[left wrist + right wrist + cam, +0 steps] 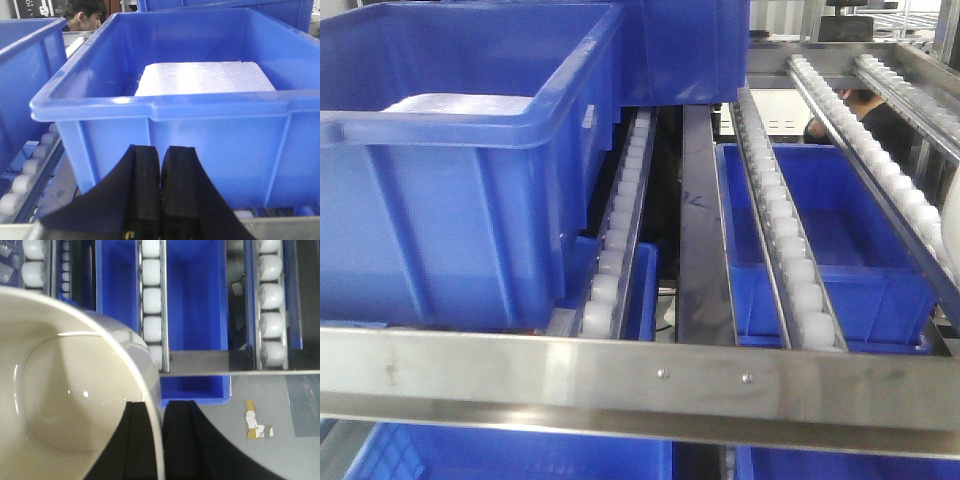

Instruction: Move white bin to right shelf second layer

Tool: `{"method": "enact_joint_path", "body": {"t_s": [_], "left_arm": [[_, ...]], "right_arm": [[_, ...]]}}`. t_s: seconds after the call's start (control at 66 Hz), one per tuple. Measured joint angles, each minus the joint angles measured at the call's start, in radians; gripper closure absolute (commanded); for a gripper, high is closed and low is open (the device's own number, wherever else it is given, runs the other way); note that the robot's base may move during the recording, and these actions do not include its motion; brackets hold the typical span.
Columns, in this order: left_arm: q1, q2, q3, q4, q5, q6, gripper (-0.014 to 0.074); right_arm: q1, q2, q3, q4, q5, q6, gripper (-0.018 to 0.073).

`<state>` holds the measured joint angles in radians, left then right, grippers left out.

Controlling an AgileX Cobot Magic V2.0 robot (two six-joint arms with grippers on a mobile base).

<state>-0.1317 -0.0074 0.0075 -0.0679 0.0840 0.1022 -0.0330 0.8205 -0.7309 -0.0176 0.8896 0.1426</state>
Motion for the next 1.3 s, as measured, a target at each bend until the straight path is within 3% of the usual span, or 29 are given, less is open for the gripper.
{"method": "enact_joint_path", "body": {"t_s": [1.303], "left_arm": [[0.0, 0.0, 0.0, 0.0, 0.0, 0.0, 0.0512]], "right_arm": [[0.0, 0.0, 0.0, 0.0, 0.0, 0.0, 0.051]]}}
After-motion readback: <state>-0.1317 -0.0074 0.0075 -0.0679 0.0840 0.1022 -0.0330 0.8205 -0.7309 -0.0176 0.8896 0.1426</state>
